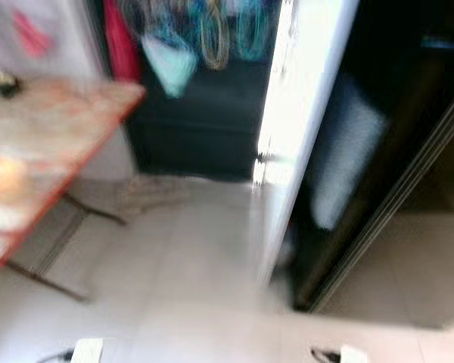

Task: Restocking fridge

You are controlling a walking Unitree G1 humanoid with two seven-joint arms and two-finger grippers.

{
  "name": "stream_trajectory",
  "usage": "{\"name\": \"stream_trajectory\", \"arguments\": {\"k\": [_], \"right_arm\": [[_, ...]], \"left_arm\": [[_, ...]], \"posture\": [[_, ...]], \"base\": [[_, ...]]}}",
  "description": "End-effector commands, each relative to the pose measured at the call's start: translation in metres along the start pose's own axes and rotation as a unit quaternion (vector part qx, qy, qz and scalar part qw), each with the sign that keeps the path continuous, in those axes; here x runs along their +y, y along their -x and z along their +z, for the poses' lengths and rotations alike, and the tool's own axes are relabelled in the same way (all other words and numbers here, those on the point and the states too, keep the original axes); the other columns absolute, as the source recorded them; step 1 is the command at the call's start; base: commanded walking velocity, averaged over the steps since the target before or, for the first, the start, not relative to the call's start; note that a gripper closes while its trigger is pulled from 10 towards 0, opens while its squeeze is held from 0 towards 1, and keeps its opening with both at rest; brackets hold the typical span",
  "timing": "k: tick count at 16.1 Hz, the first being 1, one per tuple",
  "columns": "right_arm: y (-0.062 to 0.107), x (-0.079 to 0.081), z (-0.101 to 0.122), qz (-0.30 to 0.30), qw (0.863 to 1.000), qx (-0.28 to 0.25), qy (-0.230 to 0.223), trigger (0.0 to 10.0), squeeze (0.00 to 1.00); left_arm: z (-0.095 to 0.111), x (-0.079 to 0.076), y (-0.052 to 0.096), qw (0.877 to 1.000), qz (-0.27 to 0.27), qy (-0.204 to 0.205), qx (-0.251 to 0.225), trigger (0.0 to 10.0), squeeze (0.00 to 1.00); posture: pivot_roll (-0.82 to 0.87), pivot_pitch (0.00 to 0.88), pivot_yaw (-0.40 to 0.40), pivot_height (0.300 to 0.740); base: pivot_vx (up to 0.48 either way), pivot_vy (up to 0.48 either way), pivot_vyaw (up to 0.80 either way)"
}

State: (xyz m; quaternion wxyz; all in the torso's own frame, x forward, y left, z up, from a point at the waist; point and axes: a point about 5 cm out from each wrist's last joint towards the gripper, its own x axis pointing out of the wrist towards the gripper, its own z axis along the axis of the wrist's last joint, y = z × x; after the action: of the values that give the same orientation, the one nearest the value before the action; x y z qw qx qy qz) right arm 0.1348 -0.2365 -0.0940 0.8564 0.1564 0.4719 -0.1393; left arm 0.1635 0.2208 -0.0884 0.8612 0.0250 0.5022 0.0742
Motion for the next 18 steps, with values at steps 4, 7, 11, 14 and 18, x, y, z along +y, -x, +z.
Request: {"name": "stream_trajectory", "arguments": {"k": [4,7,11,14,18], "right_arm": [[0.0,-0.004,0.004,0.001,1.0,0.002,0.009,10.0,0.0],[-0.001,0.0,0.01,0.007,1.0,-0.003,0.014,10.0,0.0],[-0.002,0.0,0.013,0.009,1.0,-0.001,0.03,10.0,0.0],[-0.002,0.0,0.013,0.017,0.999,0.007,0.044,10.0,0.0],[-0.002,0.001,0.014,0.019,0.999,0.008,0.05,10.0,0.0]], "left_arm": [[0.006,-0.003,-0.001,1.0,0.003,0.011,-0.005,10.0,0.0],[0.014,-0.002,-0.002,1.0,0.006,0.012,-0.016,10.0,0.0],[0.016,-0.002,-0.002,1.0,0.004,0.014,-0.018,10.0,0.0],[0.017,-0.003,-0.002,1.0,0.004,0.016,-0.017,10.0,0.0],[0.017,-0.002,-0.002,1.0,0.001,0.013,-0.016,10.0,0.0]], "posture": [[0.17,0.0,-0.016,0.74],[0.17,0.0,-0.012,0.74],[0.17,0.0,-0.014,0.74],[0.17,0.0,-0.018,0.74],[0.17,0.008,-0.017,0.74]], "base": [[0.0,0.48,0.0],[0.0,0.11,0.0],[0.0,0.0,0.56],[0.0,0.0,0.8],[0.0,0.0,0.8]]}}
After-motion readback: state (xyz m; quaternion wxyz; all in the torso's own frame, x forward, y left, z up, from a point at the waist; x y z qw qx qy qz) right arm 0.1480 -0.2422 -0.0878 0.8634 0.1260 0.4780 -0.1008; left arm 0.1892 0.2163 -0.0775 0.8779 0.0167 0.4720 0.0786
